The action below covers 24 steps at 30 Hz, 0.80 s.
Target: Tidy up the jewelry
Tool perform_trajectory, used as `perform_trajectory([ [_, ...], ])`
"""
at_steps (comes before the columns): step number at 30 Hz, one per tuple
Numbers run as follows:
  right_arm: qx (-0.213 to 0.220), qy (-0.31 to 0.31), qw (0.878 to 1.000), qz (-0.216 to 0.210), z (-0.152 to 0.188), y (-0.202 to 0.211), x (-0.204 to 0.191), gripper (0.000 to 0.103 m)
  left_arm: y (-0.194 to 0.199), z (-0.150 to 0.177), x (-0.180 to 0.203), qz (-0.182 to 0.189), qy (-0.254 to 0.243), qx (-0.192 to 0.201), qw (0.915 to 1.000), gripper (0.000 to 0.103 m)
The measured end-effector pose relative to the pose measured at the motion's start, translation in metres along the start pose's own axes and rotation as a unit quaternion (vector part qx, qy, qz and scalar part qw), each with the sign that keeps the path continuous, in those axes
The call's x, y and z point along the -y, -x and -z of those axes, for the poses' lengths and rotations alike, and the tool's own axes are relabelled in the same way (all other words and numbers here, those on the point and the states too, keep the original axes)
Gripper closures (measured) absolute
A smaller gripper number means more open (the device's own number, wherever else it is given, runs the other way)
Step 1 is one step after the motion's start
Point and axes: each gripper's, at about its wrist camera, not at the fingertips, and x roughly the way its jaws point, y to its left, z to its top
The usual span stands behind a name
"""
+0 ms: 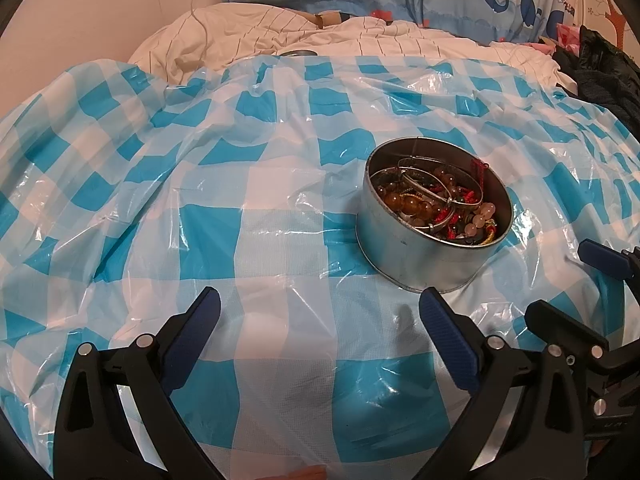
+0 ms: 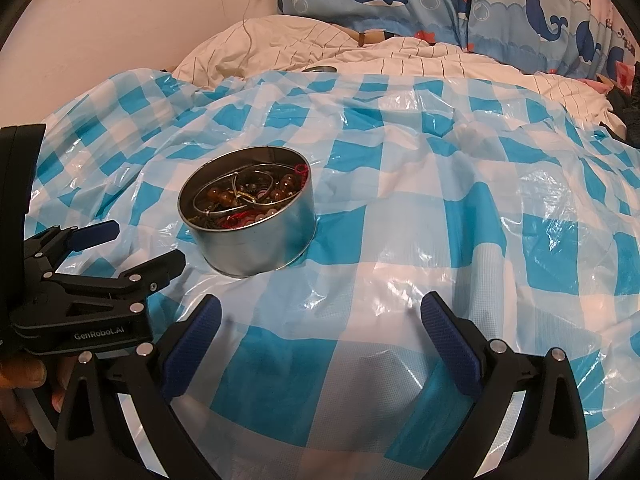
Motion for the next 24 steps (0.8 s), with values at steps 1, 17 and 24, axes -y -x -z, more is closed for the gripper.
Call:
perform_trajectory([
  [1, 0.0, 0.0, 1.0, 0.0, 0.0011, 0.0002, 0.0006, 0.007, 0.0, -0.0002, 0.0001, 0.0, 0.0, 0.0, 1.0, 0.007],
  [17, -0.001, 0.0, 1.0, 0.0, 0.0002, -0.0005, 0.0003, 0.007, -0.0033, 0.002, 0.0022, -0.004, -0.005, -0.005, 1.0, 0.007],
  [24, -0.002, 0.0, 1.0, 0.0, -0.0001, -0.0006, 0.0, 0.007, -0.0039, 0.0019, 0.0025, -0.003, -0.005, -0.006, 1.0, 0.008],
])
